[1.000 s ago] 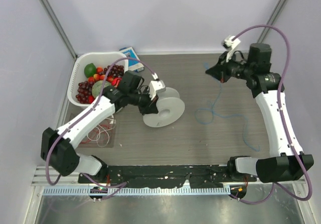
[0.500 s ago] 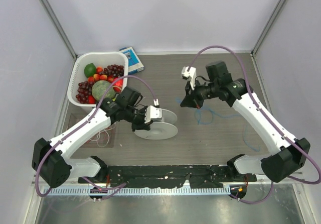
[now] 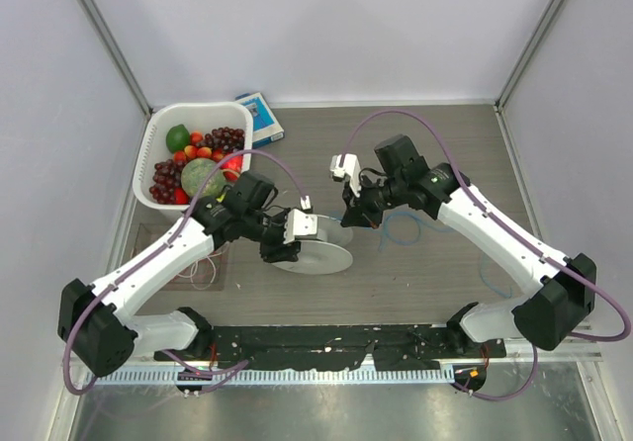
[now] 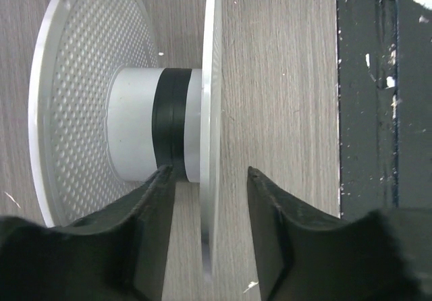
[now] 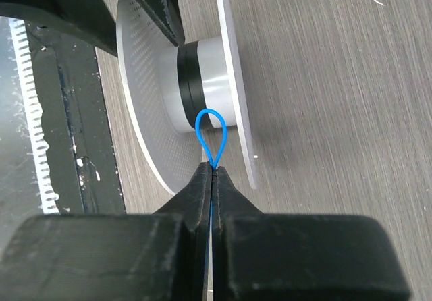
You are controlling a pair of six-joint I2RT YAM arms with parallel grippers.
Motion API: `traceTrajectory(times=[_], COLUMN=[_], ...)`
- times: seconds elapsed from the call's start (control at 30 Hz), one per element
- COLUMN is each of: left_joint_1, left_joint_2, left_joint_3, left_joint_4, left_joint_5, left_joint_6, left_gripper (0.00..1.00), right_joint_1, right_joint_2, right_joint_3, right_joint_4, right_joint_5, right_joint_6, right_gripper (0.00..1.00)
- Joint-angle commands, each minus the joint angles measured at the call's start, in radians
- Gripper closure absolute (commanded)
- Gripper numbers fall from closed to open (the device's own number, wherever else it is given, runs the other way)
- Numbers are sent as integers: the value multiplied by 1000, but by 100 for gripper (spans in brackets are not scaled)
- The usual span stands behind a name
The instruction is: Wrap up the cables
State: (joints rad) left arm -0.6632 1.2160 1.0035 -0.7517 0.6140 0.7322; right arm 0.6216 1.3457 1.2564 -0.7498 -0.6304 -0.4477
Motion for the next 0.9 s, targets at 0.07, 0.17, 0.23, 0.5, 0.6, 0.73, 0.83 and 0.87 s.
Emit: traceTrajectory(times=[0.07, 0.17, 0.23, 0.5, 0.6, 0.73, 0.83, 0.87], left_joint_1=[7, 40, 80, 192, 221, 252, 254, 254], left_joint_2=[-108, -163, -191, -236, -237, -204, -139, -119], left_joint_3=[64, 130, 147, 46, -18, -74, -54, -40], left_joint_4=[-18, -102, -117, 150, 273, 394, 408, 394], left_joint_5=[72, 119, 115, 53, 88, 148, 179, 205], left_joint_6=[-111, -119, -157, -333, -338, -349, -343, -314], left_gripper=[37, 30, 25, 19, 30, 29, 29, 29], right_joint_1=[35, 38, 41, 141, 145, 147, 147, 145], right_joint_2=[0, 0, 0, 23, 35, 41, 56, 58], right_joint_3=[11, 29, 41, 40, 29, 17, 17, 14], right_joint_4=[38, 35, 18, -10, 4, 33, 41, 46], right_joint_5=[47, 57, 48, 120, 146, 184, 193, 198], right_joint_6=[-72, -88, -92, -118, -105, -102, -100, -100], right_gripper=[99, 99, 99, 99, 99, 99, 99, 99])
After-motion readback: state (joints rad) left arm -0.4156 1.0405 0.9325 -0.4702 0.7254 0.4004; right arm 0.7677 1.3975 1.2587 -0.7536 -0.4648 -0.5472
